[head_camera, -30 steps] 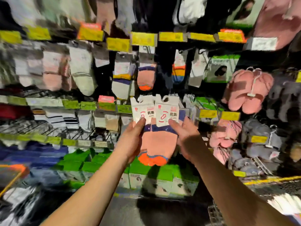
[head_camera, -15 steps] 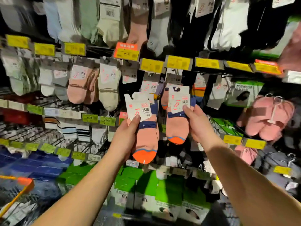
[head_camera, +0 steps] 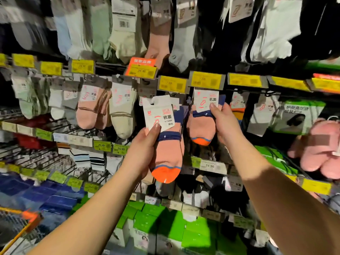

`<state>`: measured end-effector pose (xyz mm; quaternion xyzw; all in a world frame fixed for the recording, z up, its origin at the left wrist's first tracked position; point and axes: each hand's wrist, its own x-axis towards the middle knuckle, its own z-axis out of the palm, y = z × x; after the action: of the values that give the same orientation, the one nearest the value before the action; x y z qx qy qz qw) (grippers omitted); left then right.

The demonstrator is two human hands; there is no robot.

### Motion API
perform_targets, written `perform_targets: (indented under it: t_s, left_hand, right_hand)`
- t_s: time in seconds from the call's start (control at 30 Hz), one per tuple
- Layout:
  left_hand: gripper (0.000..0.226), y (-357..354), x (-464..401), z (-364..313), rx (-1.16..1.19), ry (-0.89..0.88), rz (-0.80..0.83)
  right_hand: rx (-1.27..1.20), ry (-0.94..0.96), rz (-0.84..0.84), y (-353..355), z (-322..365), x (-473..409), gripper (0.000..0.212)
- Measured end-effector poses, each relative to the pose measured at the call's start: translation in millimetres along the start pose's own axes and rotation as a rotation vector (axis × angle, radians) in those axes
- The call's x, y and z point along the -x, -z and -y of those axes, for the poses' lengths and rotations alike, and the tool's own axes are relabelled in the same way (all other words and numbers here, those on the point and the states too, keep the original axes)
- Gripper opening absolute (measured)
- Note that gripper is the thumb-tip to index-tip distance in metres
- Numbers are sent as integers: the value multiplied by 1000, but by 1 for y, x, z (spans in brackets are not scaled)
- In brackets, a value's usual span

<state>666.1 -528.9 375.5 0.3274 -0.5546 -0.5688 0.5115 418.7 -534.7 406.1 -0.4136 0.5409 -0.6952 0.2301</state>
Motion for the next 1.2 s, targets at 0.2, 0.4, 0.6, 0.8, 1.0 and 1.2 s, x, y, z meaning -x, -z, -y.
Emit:
perform_targets:
  t_s: [0.2,0.4,0.6,0.8,1.0,1.2]
  left_hand:
    - [26,-7,-11,2,-13,-20,-3]
    - [33,-9,-16,5,48,20,10]
    - [30,-14,-15,7,79,41,48]
    - [32,-15,-13,6,91,74,31]
    - [28,-14,-9,6,90,91,46]
    - [35,-7,-7,11,98,107,54]
  right_hand:
    - [-18,-27,-37,-1,-13,-17,10]
    - [227,-20,-82,2,-13,-28,24]
    - [735,-111,-63,0,-12,-43,66]
    - [869,-147,-35,-5,-8,-55,59]
    - [949,-157,-41,-2,-15,-57,67]
    - [817,-176,-124,12,-20,-26,74]
